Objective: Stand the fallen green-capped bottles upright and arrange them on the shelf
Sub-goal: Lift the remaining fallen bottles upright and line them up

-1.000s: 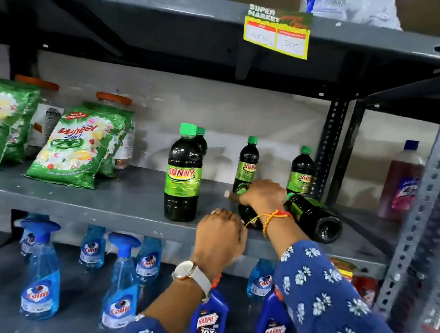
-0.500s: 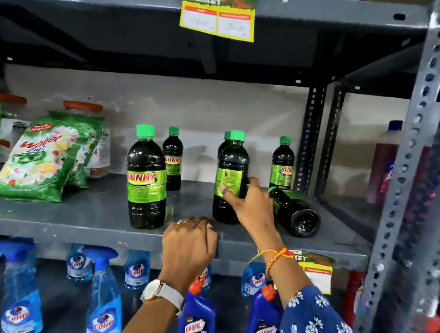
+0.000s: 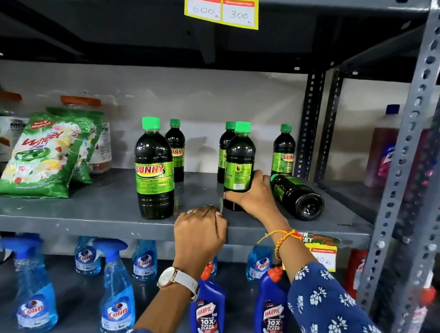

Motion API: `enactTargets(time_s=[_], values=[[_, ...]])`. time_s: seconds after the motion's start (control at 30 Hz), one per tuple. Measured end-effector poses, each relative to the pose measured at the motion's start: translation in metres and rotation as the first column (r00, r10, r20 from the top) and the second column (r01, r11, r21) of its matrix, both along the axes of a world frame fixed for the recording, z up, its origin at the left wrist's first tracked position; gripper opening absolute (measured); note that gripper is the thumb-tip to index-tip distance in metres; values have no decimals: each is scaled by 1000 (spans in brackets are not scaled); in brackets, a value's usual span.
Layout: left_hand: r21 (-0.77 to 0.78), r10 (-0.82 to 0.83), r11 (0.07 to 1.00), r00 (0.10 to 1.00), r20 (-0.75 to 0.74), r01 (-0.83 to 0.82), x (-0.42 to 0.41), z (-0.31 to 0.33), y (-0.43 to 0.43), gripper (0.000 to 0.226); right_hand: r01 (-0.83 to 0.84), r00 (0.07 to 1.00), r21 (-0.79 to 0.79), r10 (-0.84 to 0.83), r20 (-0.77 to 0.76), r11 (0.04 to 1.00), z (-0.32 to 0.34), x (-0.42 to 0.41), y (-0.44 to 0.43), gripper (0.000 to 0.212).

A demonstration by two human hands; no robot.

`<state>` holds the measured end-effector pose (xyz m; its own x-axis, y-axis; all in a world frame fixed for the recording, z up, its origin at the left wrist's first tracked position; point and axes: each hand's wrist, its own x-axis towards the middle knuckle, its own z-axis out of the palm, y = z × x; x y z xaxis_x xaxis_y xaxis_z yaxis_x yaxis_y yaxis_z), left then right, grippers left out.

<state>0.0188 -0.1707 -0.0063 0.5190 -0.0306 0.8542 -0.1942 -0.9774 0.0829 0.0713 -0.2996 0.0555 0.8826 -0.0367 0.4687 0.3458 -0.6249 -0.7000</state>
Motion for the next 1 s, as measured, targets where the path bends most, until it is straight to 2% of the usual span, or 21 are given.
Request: enactTargets(time_s=[0.1, 0.2, 0.3, 0.4, 0.6, 0.77, 1.0], values=[[5, -7, 1000, 1000, -10, 7, 1, -2, 0, 28, -52, 998, 163, 59, -38, 985, 1, 2, -3, 68], [6, -24, 1000, 1000, -16, 25, 2, -2, 2, 28, -102, 994, 259, 109, -13, 961, 2, -2, -3, 73], [-5, -29, 1000, 1000, -10, 29, 1, -2, 1, 28, -63, 998, 199, 66, -10, 978, 1, -3, -4, 81], [-6, -32, 999, 999, 4, 32, 1, -2, 1, 28, -20, 1000, 139, 22, -14, 990, -1, -3, -5, 75], [-1, -28, 1000, 999, 27, 28, 1, -2, 1, 28, -83, 993, 225, 99, -61, 971, 1, -1, -4, 64], [9, -21, 1000, 999, 44, 21, 1, -2, 1, 26, -50, 999, 168, 50, 1, 985, 2, -1, -5, 71], [-4, -25, 1000, 999, 39, 25, 2, -3, 1, 28, -95, 988, 222, 120, -99, 970, -1, 6, -6, 81]])
